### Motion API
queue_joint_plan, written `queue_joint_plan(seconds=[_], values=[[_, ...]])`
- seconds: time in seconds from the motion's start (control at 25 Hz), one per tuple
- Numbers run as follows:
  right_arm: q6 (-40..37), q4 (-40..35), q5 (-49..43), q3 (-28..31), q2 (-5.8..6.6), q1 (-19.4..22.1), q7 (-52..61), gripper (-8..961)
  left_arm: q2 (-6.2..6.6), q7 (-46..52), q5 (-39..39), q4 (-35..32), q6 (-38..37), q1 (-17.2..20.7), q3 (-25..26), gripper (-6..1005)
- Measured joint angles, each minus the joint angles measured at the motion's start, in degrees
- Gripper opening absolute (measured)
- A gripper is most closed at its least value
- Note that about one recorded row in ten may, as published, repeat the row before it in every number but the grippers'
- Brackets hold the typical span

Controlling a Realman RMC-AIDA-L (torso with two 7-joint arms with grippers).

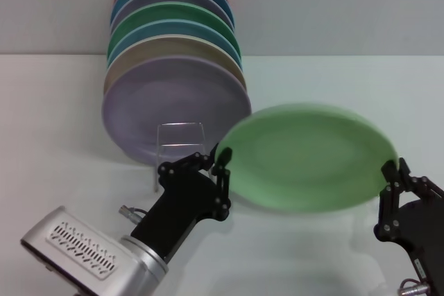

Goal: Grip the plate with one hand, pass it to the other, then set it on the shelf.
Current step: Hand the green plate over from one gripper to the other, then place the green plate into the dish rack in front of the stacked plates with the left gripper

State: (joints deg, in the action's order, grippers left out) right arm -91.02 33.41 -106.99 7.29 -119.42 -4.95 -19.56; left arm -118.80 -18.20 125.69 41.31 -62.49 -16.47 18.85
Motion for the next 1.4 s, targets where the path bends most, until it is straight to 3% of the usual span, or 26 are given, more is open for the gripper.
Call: queue_joint_plan(seconds=[0.36,0.48,0.68,1.04,1.4], values=[[-5.87,-3.53,0.01,-0.50,0.25,0.76,1.68,72,0.26,0.01,0.08,-0.97,-4.09,2.13,0.10,45],[-9.37,-5.26,0.01,-0.49,0.25,1.47,4.50,241,0.48,0.03,0.03,-1.12,-6.06,3.18,0.13,44],[-12.71,-7.66,0.40,-0.12,0.25,2.00,7.50,333,0.50,0.07,0.09,-1.15,-8.44,4.24,0.14,41],[-12.65,-13.55,2.14,0.87,0.18,1.03,15.00,333,0.57,1.58,-0.19,-1.76,-18.77,5.87,0.47,35],[-9.85,-19.66,2.99,2.20,0.07,-0.94,19.93,334,0.27,4.50,0.18,-7.02,-30.93,4.43,6.24,40]])
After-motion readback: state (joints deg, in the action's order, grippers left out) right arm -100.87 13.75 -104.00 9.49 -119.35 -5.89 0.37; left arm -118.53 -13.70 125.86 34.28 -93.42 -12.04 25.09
